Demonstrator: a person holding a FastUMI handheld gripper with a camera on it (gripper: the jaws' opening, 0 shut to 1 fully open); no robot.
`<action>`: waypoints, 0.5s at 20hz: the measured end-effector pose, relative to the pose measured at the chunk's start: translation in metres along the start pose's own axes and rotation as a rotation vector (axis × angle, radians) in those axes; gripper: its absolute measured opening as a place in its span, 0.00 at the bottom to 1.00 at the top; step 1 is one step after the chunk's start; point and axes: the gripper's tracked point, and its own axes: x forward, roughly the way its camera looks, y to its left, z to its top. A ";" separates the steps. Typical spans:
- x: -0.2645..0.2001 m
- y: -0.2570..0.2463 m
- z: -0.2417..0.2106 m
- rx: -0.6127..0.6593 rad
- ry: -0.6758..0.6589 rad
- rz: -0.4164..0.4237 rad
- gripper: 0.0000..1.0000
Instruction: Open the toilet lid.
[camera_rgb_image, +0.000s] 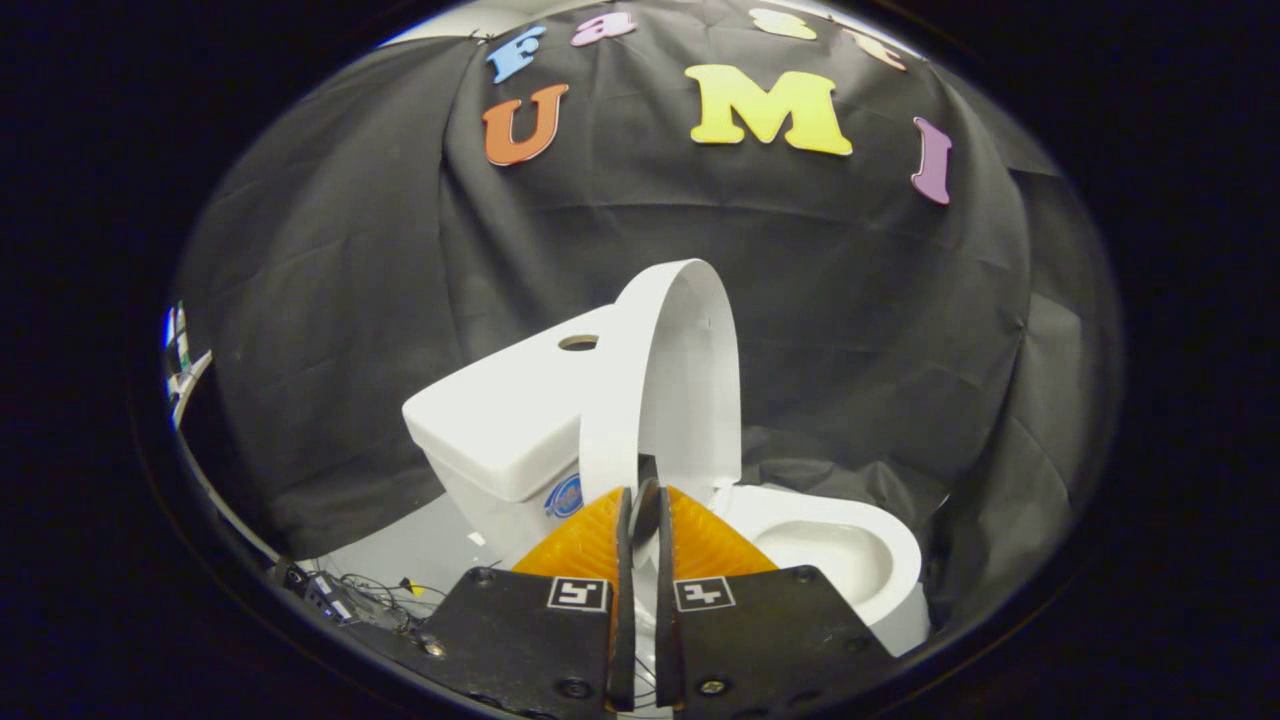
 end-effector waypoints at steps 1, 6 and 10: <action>0.001 0.002 0.001 0.002 0.003 0.002 0.11; 0.003 0.010 0.000 -0.031 0.003 0.001 0.11; 0.004 0.013 0.000 -0.040 0.017 -0.013 0.11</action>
